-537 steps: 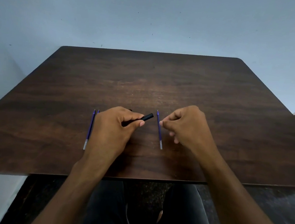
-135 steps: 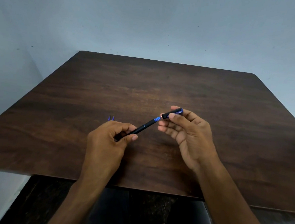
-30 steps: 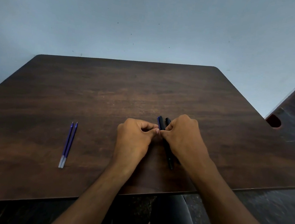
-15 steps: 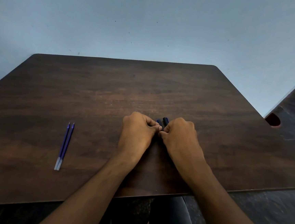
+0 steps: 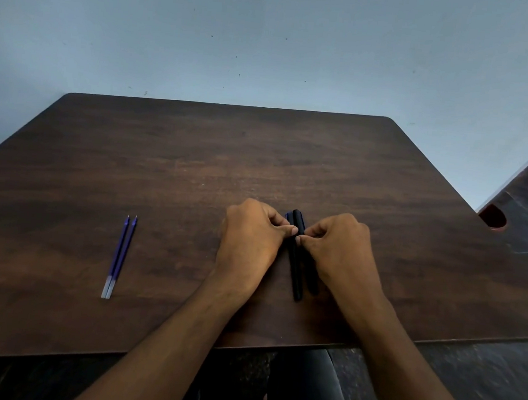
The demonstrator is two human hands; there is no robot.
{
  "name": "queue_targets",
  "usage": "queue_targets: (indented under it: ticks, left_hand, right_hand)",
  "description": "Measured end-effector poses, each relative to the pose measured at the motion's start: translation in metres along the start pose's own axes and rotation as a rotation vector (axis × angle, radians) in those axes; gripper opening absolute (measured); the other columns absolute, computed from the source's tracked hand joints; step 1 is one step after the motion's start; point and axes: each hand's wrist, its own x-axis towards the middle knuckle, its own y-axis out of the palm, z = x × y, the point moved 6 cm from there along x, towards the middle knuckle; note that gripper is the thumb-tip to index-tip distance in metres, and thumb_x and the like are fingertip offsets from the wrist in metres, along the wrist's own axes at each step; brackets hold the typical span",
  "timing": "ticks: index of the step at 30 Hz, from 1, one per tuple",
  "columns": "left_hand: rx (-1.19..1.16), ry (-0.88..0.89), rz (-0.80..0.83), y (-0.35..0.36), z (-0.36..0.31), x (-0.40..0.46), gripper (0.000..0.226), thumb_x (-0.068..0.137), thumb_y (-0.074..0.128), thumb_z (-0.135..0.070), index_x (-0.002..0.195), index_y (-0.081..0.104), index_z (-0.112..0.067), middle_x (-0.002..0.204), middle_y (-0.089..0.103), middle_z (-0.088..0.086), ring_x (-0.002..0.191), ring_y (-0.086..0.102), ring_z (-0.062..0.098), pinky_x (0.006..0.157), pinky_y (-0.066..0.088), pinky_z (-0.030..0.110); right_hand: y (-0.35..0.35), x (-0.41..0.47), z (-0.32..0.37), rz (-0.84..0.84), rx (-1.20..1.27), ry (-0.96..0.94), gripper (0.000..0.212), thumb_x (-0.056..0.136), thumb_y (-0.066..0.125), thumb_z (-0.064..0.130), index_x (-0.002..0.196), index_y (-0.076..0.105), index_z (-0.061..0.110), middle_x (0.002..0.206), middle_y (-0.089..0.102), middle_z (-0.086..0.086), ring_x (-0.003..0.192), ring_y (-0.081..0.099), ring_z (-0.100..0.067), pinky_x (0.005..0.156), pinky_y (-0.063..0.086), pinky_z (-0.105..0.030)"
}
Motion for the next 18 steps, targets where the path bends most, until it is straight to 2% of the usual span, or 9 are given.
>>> queue_targets:
  ticks: [4, 8, 13, 14, 16, 18]
  left_hand:
    - [0.008, 0.007, -0.004, -0.001, 0.002, 0.001, 0.015, 0.072, 0.086, -0.035, 0.064, 0.075, -0.029, 0.061, 0.069, -0.013, 0.062, 0.065, -0.007, 0.06, 0.058, 0.021]
    - [-0.015, 0.009, -0.002, -0.001, 0.002, 0.001, 0.016, 0.073, 0.086, -0.033, 0.063, 0.075, -0.027, 0.056, 0.068, -0.013, 0.053, 0.063, -0.007, 0.052, 0.055, 0.017]
    - [-0.092, -0.005, 0.021, -0.007, 0.005, -0.001, 0.015, 0.073, 0.086, -0.03, 0.064, 0.075, -0.026, 0.055, 0.069, -0.01, 0.049, 0.065, -0.002, 0.054, 0.061, 0.026]
    - [-0.108, 0.003, 0.022, -0.01, 0.006, -0.002, 0.015, 0.073, 0.086, -0.029, 0.064, 0.075, -0.027, 0.052, 0.068, -0.011, 0.047, 0.064, -0.002, 0.052, 0.059, 0.024]
    - [-0.136, 0.037, 0.015, -0.018, 0.006, -0.005, 0.016, 0.074, 0.086, -0.03, 0.063, 0.074, -0.03, 0.048, 0.064, -0.019, 0.043, 0.06, -0.006, 0.043, 0.048, 0.012]
    - [-0.11, 0.101, 0.007, -0.032, 0.006, -0.01, 0.012, 0.076, 0.084, -0.032, 0.067, 0.075, -0.033, 0.051, 0.063, -0.026, 0.046, 0.059, -0.011, 0.042, 0.039, 0.004]
  right_hand:
    - [0.005, -0.003, 0.003, 0.006, 0.011, -0.01, 0.013, 0.086, 0.078, 0.028, 0.077, 0.077, 0.018, 0.075, 0.072, -0.004, 0.063, 0.067, -0.014, 0.054, 0.056, -0.027]
    - [0.004, -0.001, 0.008, 0.014, -0.004, -0.022, 0.012, 0.086, 0.078, 0.027, 0.079, 0.078, 0.018, 0.074, 0.072, -0.005, 0.062, 0.067, -0.015, 0.053, 0.054, -0.025]
    - [-0.001, -0.003, 0.012, -0.021, -0.003, -0.069, 0.019, 0.086, 0.077, 0.032, 0.072, 0.075, 0.02, 0.067, 0.07, 0.0, 0.06, 0.067, -0.014, 0.057, 0.06, -0.032]
    - [-0.001, -0.004, 0.013, -0.032, -0.006, -0.082, 0.018, 0.087, 0.076, 0.033, 0.075, 0.073, 0.021, 0.07, 0.07, 0.001, 0.063, 0.067, -0.014, 0.061, 0.061, -0.035]
    - [-0.001, -0.004, 0.015, -0.073, -0.006, -0.121, 0.013, 0.089, 0.073, 0.031, 0.08, 0.072, 0.022, 0.075, 0.069, 0.002, 0.067, 0.067, -0.015, 0.065, 0.062, -0.04]
    - [-0.003, -0.006, 0.02, -0.113, -0.027, -0.185, 0.014, 0.092, 0.069, 0.03, 0.085, 0.074, 0.019, 0.078, 0.069, 0.0, 0.069, 0.066, -0.016, 0.066, 0.06, -0.039]
